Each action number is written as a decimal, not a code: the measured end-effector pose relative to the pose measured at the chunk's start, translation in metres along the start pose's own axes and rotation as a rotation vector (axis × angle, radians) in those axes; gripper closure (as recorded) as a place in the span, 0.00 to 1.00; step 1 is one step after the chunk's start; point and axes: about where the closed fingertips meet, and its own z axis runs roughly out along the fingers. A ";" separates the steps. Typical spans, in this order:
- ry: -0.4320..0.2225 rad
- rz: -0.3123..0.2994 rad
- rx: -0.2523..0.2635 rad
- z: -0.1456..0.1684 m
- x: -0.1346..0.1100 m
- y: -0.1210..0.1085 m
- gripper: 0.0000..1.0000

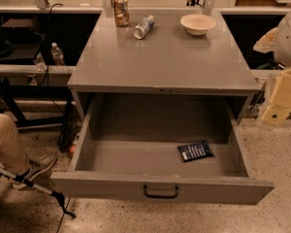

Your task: Pick rxbar blueberry from top drawer and place on counter

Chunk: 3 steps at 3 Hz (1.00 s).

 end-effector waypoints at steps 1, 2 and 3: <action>0.000 0.000 0.000 0.000 0.000 0.000 0.00; -0.049 -0.006 -0.068 0.029 -0.005 0.002 0.00; -0.118 0.007 -0.176 0.078 -0.010 0.009 0.00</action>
Offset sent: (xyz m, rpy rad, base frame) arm 0.0218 0.0260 -0.0842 0.1811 0.1775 0.0978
